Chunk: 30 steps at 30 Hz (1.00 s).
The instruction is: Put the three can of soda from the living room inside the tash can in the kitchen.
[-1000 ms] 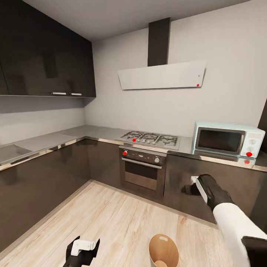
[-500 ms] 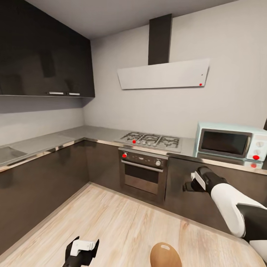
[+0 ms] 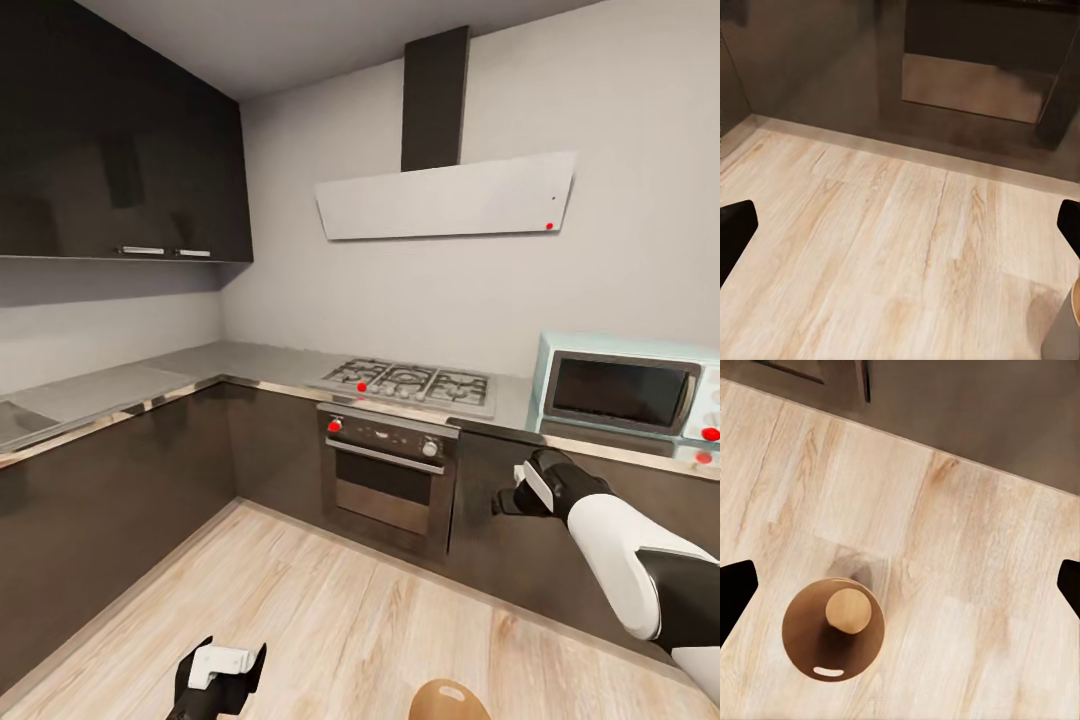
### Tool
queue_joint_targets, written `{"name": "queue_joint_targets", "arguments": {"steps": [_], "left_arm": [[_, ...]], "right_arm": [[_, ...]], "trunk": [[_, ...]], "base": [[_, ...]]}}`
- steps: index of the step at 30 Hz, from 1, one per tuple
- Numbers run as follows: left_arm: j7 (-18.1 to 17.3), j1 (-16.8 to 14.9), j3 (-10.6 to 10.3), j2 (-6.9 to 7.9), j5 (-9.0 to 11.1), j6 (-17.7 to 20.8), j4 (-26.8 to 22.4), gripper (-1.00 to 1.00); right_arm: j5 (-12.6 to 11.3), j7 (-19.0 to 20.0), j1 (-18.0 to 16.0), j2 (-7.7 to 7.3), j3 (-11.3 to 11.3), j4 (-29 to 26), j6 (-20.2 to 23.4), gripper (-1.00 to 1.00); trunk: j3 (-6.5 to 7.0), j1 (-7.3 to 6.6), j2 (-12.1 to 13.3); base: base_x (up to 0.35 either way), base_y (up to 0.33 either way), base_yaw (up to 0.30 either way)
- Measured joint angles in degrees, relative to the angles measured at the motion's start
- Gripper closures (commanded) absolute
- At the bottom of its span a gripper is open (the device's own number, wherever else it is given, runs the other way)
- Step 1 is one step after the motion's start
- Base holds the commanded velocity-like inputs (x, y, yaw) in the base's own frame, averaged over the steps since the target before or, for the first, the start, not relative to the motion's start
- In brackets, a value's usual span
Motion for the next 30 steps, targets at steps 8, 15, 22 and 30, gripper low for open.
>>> {"name": "queue_joint_targets", "arguments": {"steps": [8, 15, 22, 30], "left_arm": [[0.2, 0.1, 0.1, -0.05, -0.1, 0.2, -0.6, -1.00], [0.3, 0.2, 0.2, -0.06, -0.2, 0.6, -1.0, -1.00], [0.3, 0.2, 0.1, -0.07, -0.2, 0.7, -1.0, -1.00], [0.3, 0.1, 0.1, -0.11, -0.6, 0.7, -0.8, -1.00]], "right_arm": [[-0.1, 0.0, 0.0, 0.02, 0.1, -0.2, 0.0, -1.00], [-0.3, 0.7, 0.0, 0.45, 0.1, -0.2, 0.1, -1.00], [-0.3, 0.8, 0.0, 0.50, 0.1, -0.2, 0.1, -1.00], [-0.2, 0.9, 0.1, 0.43, 0.0, -0.1, -0.1, -1.00]], "trunk": [[0.00, 0.00, 0.0], [-0.89, 1.09, -2.0], [-2.15, 2.63, -4.8], [-3.59, 4.39, -8.0]], "base": [[0.007, 0.000, 0.000], [0.000, 0.000, 0.000], [0.000, 0.000, 0.000], [0.000, 0.000, 0.000]]}}
